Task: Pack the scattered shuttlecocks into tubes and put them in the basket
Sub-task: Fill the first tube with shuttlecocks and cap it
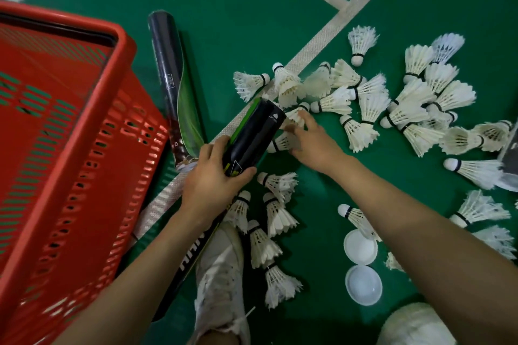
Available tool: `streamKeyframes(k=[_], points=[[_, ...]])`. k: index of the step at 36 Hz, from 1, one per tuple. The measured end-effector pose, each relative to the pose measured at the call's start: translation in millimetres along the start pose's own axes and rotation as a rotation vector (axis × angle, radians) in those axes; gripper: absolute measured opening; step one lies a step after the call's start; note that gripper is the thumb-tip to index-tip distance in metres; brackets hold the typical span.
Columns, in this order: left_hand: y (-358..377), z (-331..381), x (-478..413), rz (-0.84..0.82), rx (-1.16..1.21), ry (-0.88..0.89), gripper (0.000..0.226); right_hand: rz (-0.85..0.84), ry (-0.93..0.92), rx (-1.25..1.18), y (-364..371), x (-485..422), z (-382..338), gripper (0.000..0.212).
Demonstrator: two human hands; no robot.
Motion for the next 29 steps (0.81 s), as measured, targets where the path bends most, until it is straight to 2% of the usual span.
streamKeyframes(k=[3,6,13,17,20,26,29], points=[[-1.6,-1.2,-0.9,-0.001,0.001,-0.001,0.078,0.103,0.012,0.013,-2.6,2.6,1.0,0.042],[-1.2,-1.5,-0.2,-0.009,-0.012,0.003,0.078,0.105,0.025,0.03,-1.7,6.7,8.7,0.041],[3.8,1.2,3.3,-0.025,-0.002,0.019,0.078,0.19,0.231,-0.026,-5.4,25.8,45.4,0.053],[9.0,4.2,3.0,-0.042,-0.005,0.037,0.077,0.285,0.313,-0.128,-6.8,44.4,60.0,0.041],[14.2,8.1,1.5,-0.049,-0.025,0.059,0.076,0.389,0.315,-0.282,-5.4,56.1,65.9,0.031],[27.5,18.6,3.4,-0.117,-0.085,0.105,0.08,0.554,0.362,-0.676,-17.0,79.6,70.1,0.033],[33.9,23.7,6.1,-0.164,-0.093,0.135,0.082,0.652,0.413,-0.972,-33.0,87.7,72.4,0.024]])
Point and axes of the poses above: each hand's wrist, its own x-axis away from the middle knuckle, its own y-axis out of the palm, z = x × y, the point moved 5 cm from there along -x, towards the middle knuckle, and after that the axes turned 1 degree about z, right-handed, at the moved point
